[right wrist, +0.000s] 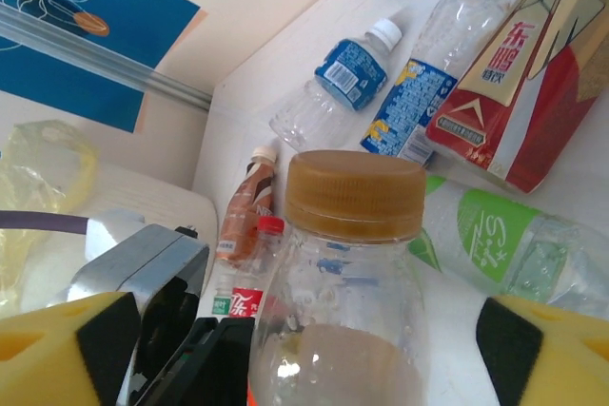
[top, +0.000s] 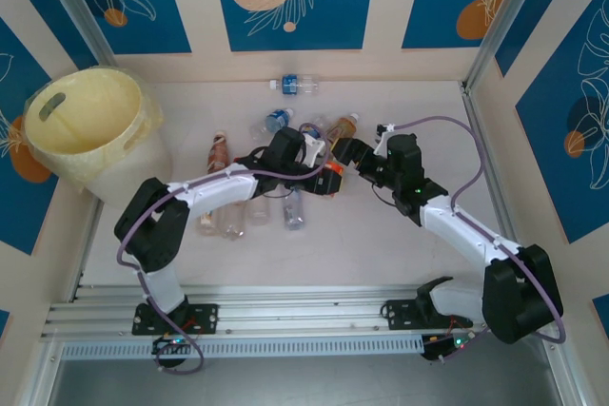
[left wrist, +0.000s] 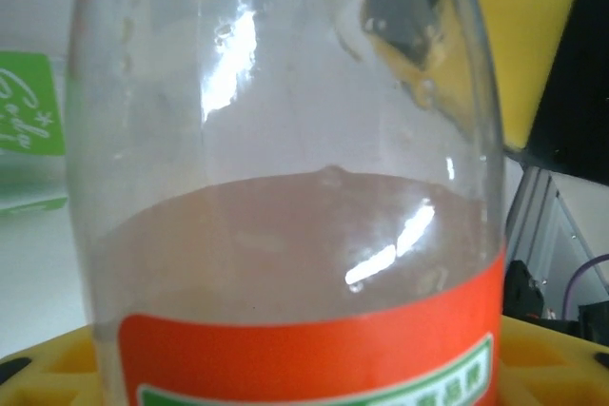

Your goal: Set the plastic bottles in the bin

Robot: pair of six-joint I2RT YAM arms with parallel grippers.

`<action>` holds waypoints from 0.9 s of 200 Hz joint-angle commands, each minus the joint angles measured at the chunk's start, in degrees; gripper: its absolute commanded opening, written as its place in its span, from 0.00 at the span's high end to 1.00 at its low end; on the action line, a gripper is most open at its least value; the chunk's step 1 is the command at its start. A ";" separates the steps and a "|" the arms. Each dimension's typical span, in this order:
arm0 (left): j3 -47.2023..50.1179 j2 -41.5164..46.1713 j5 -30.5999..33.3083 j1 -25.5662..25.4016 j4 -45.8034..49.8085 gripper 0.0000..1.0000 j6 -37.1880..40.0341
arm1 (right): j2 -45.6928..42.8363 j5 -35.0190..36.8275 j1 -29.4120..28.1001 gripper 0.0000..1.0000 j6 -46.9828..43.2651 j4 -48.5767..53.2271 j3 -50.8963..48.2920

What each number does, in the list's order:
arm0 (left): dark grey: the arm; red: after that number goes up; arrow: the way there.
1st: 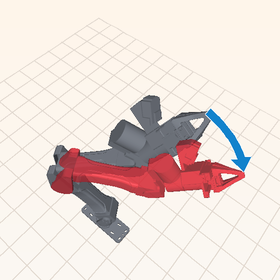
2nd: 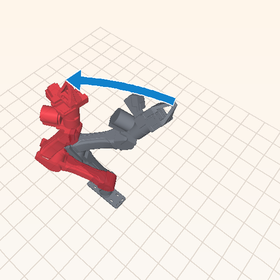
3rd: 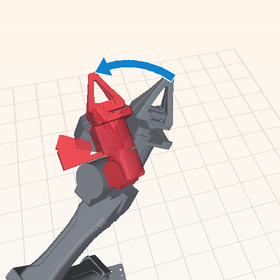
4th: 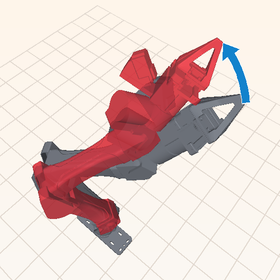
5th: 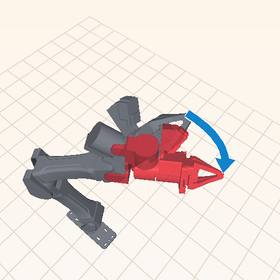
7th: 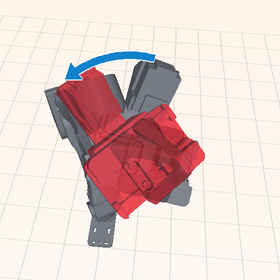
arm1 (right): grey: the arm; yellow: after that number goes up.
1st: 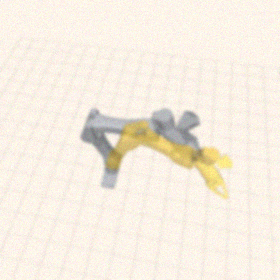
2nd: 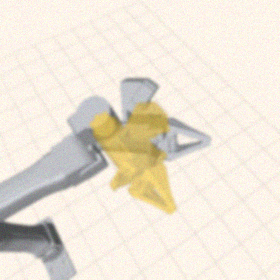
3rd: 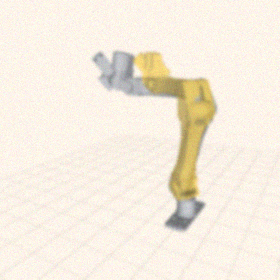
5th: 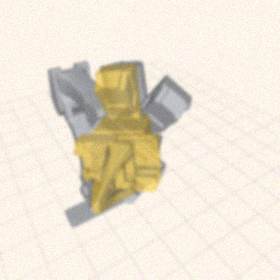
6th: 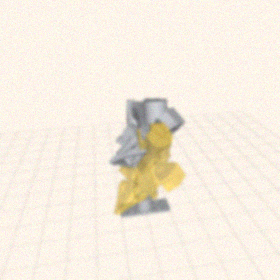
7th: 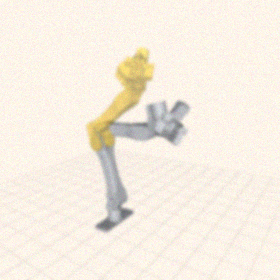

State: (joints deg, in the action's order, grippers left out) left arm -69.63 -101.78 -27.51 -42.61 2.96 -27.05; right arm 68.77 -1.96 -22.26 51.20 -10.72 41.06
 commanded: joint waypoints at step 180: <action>6.81 18.75 15.72 5.36 5.21 1.00 8.77 | -10.46 6.95 -0.85 0.00 -14.30 0.73 -5.55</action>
State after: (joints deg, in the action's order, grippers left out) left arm -63.55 -87.55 -15.09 -37.76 8.34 -20.82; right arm 59.40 1.85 -21.23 41.52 -6.85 35.81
